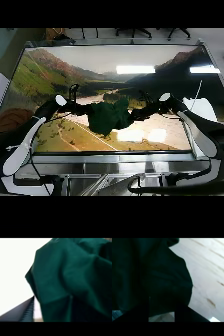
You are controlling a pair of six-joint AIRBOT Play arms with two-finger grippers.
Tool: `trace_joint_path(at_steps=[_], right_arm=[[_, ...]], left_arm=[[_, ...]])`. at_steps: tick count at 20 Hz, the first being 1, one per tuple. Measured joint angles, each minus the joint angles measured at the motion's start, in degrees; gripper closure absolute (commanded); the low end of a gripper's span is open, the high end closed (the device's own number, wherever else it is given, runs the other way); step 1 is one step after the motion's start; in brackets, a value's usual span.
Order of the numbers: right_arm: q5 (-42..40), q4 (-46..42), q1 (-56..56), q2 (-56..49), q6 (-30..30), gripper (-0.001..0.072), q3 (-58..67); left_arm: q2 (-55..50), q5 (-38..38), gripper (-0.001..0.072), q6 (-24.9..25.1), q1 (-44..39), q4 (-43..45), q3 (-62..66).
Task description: Fold the shirts.
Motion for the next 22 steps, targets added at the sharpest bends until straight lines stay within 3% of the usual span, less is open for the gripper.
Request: trace_joint_path(at_steps=[1,2,7,8,9,10,16,22], right_arm=[[-0.2,1.6,0.0,-0.4,-0.9,0.0587,0.0],[-0.4,2.6,0.0,-0.7,-1.8,0.0679,0.0],[-0.9,6.2,-0.2,-1.0,-4.7,0.0690,0.1],[-0.9,6.5,-0.4,-0.7,-5.1,0.0647,0.1],[-1.3,6.6,-0.9,-0.2,-5.5,0.0398,0.1],[-1.6,6.5,-1.6,0.3,-5.7,0.0268,0.2],[-2.8,4.0,-5.7,0.7,-6.1,0.0269,0.2],[-2.7,3.9,-1.7,-2.7,-5.8,0.0284,0.2]], left_arm=[[-1.8,0.2,0.0688,0.3,-0.6,0.0,2.2],[-3.3,0.1,0.0688,0.8,-1.0,0.1,4.0],[-6.5,-5.1,0.0690,1.5,-0.3,0.6,13.2],[-6.0,-6.5,0.0690,1.6,0.3,0.7,14.4],[-5.1,-7.7,0.0690,1.6,1.0,0.7,15.4],[-4.2,-8.8,0.0690,1.6,1.8,0.7,16.0],[-0.1,-15.0,0.0690,1.8,5.1,0.8,14.9],[0.9,-16.0,0.0690,2.9,5.7,0.7,13.9]])
